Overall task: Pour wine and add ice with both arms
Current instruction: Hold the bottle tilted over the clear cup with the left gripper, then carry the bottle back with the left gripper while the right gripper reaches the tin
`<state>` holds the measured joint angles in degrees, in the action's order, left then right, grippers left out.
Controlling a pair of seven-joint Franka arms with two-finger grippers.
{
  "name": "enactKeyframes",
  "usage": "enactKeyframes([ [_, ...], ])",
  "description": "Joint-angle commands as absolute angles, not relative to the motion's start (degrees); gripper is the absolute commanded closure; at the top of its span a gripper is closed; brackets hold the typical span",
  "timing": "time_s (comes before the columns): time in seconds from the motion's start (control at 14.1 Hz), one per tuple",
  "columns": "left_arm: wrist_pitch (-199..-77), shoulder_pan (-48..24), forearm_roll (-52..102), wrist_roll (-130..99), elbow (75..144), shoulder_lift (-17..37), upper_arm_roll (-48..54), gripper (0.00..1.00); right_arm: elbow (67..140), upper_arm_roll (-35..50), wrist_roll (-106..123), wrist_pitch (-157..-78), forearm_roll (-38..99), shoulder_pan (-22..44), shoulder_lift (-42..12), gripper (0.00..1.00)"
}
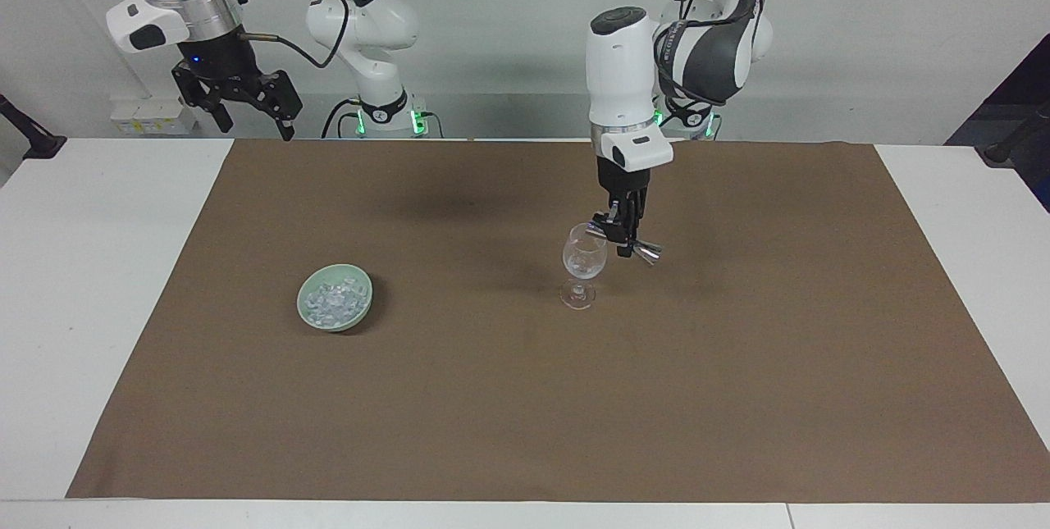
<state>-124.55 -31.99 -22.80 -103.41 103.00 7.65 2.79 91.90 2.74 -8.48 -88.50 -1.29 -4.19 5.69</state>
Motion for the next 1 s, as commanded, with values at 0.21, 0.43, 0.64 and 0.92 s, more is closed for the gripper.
enactKeyframes([
  [0.21, -123.6, -33.1, -24.0, -105.2, 101.4, 8.3, 1.8, 1.0, 94.0, 2.8, -7.3, -89.8, -0.4, -4.7, 7.3, 0.0],
  [0.43, -123.2, -32.4, -21.5, -104.4, 101.7, 8.3, 1.8, 1.0, 94.0, 2.8, -7.3, -89.9, -0.4, -4.7, 7.3, 0.0],
  [0.64, -123.0, -31.0, -14.8, -102.2, 102.2, 7.7, 1.8, 1.0, 94.3, 2.8, -7.2, -90.1, -0.4, -4.7, 7.2, 0.0],
  [0.92, -122.8, -28.4, -1.7, -101.6, 102.1, 7.3, 1.8, 1.0, 98.3, 2.8, -7.0, -95.1, -0.4, -4.7, 7.0, 0.0],
])
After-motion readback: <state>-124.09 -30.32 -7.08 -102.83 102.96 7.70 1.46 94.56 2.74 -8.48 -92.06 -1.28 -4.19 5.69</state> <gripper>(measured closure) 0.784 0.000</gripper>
